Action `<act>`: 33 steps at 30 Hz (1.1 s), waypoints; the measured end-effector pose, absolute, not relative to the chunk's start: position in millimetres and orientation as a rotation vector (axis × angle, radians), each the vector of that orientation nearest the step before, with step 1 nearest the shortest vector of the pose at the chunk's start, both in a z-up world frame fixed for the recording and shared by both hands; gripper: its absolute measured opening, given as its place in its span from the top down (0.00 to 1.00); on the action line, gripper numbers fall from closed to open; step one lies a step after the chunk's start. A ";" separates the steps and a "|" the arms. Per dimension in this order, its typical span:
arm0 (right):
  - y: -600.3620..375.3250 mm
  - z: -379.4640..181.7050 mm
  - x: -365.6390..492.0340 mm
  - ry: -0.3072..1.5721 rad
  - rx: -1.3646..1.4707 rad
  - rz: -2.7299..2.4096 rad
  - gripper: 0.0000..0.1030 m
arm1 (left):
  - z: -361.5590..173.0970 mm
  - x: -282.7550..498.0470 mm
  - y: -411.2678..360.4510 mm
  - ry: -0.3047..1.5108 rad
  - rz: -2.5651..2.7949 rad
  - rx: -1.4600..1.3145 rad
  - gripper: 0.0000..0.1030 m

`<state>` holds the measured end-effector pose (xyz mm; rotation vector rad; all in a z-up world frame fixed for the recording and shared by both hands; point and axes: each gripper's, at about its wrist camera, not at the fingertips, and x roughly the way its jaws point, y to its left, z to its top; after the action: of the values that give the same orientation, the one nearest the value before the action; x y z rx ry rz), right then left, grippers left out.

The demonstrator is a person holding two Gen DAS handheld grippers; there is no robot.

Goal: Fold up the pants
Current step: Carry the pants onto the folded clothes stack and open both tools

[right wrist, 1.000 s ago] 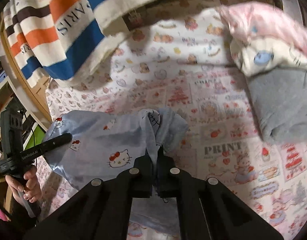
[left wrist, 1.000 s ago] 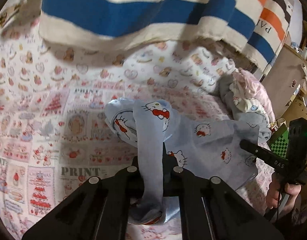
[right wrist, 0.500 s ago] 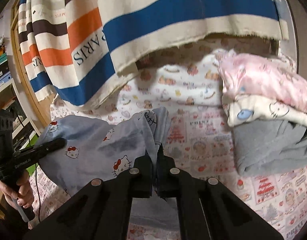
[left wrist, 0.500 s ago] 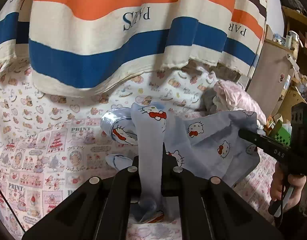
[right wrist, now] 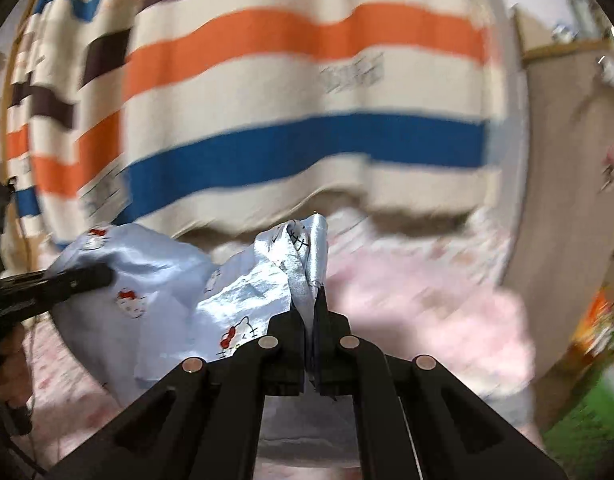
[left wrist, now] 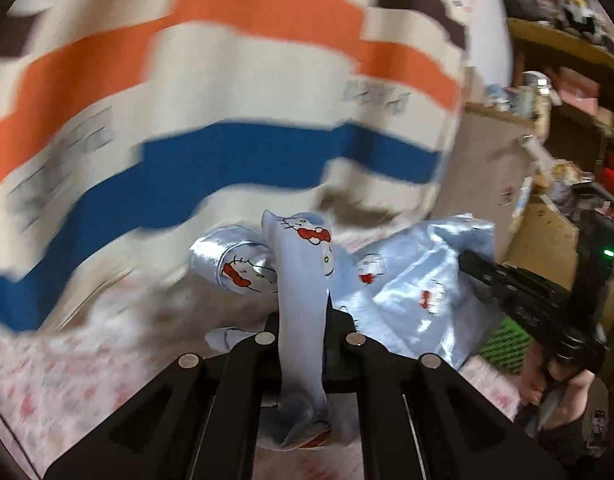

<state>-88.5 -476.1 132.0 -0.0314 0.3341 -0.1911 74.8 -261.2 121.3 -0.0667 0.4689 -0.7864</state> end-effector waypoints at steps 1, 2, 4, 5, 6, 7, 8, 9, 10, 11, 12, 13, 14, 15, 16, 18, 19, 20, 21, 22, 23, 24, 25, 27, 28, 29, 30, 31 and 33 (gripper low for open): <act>-487.7 139.6 -86.0 0.332 -0.042 -0.225 0.98 | 125.9 76.6 -273.3 0.446 -0.794 -0.068 0.95; -500.4 146.8 -83.8 0.329 -0.036 -0.261 0.98 | 130.1 79.1 -286.6 0.423 -0.789 -0.071 0.95; -523.8 159.4 -81.3 0.319 -0.031 -0.300 0.98 | 136.4 85.8 -311.9 0.402 -0.815 -0.071 0.95; -531.9 163.8 -80.9 0.310 -0.034 -0.324 0.98 | 139.0 89.8 -324.8 0.396 -0.823 -0.070 0.95; -539.5 167.6 -80.2 0.300 -0.042 -0.352 0.98 | 141.2 93.9 -338.0 0.393 -0.834 -0.061 0.95; -547.7 173.7 -78.8 0.289 -0.061 -0.386 0.98 | 143.4 97.9 -348.9 0.394 -0.842 -0.048 0.95; -553.4 177.2 -77.1 0.284 -0.071 -0.402 0.98 | 144.5 102.9 -359.8 0.394 -0.843 -0.043 0.95; -559.7 179.7 -75.4 0.279 -0.076 -0.420 0.98 | 145.5 107.0 -368.5 0.393 -0.842 -0.043 0.95; -569.2 182.7 -72.3 0.277 -0.075 -0.441 0.98 | 145.5 111.9 -379.0 0.394 -0.846 -0.036 0.95; -574.8 183.5 -68.9 0.280 -0.076 -0.447 0.98 | 145.0 115.7 -387.5 0.396 -0.845 -0.027 0.95; -580.4 183.7 -65.2 0.285 -0.079 -0.452 0.98 | 143.8 117.7 -392.0 0.398 -0.840 -0.024 0.95; -587.7 182.3 -59.7 0.293 -0.078 -0.468 0.98 | 142.1 121.5 -399.6 0.402 -0.834 -0.024 0.95; -592.7 180.7 -56.4 0.298 -0.077 -0.475 0.98 | 140.1 125.2 -405.4 0.408 -0.838 -0.026 0.95; -598.3 178.5 -52.2 0.305 -0.072 -0.479 0.98 | 138.0 128.1 -409.0 0.411 -0.845 -0.029 0.95; -603.9 175.6 -48.9 0.306 -0.058 -0.480 0.98 | 135.8 130.4 -410.7 0.411 -0.846 -0.030 0.95; -614.0 166.4 -46.7 0.319 -0.023 -0.481 0.98 | 128.5 136.5 -418.4 0.431 -0.832 -0.012 0.95; -619.2 158.4 -44.9 0.338 -0.015 -0.477 0.98 | 123.6 139.4 -420.6 0.446 -0.827 -0.007 0.95; -622.0 152.8 -42.2 0.350 -0.012 -0.478 0.98 | 117.8 143.5 -422.4 0.464 -0.821 -0.004 0.95; -624.9 146.2 -39.2 0.358 -0.007 -0.482 0.98 | 111.0 148.3 -424.4 0.484 -0.809 0.001 0.95; -628.3 138.9 -35.1 0.372 0.000 -0.484 0.98 | 105.5 152.2 -426.3 0.499 -0.798 0.007 0.95; -631.5 133.6 -31.8 0.384 0.008 -0.484 0.98 | 99.0 156.6 -427.0 0.516 -0.786 0.010 0.95; -635.9 126.3 -28.0 0.398 0.024 -0.486 0.98 | 92.3 161.4 -426.7 0.540 -0.776 0.008 0.94; -636.6 121.0 -27.6 0.406 0.035 -0.484 0.98 | 86.8 165.5 -426.1 0.563 -0.774 0.001 0.94; -641.9 108.4 -21.5 0.441 0.055 -0.475 0.98 | 76.6 171.0 -424.9 0.606 -0.781 -0.003 0.91; -643.3 101.1 -18.8 0.459 0.059 -0.475 0.98 | 72.8 172.3 -425.3 0.617 -0.783 0.004 0.88; -644.2 96.1 -16.7 0.471 0.061 -0.472 0.98 | 69.5 172.9 -425.7 0.622 -0.782 0.013 0.86; -644.5 90.3 -14.0 0.485 0.061 -0.471 0.98 | 66.4 172.7 -426.5 0.626 -0.779 0.022 0.83; -645.1 84.7 -12.2 0.499 0.061 -0.474 0.98 | 63.9 172.2 -428.0 0.628 -0.776 0.031 0.81; -648.4 75.5 -8.6 0.515 0.067 -0.482 0.98 | 60.9 169.4 -428.7 0.624 -0.763 0.052 0.72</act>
<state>-8.6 -648.4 75.5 0.0667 0.5153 -0.4821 169.4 -428.7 60.9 0.0519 0.6242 -0.7627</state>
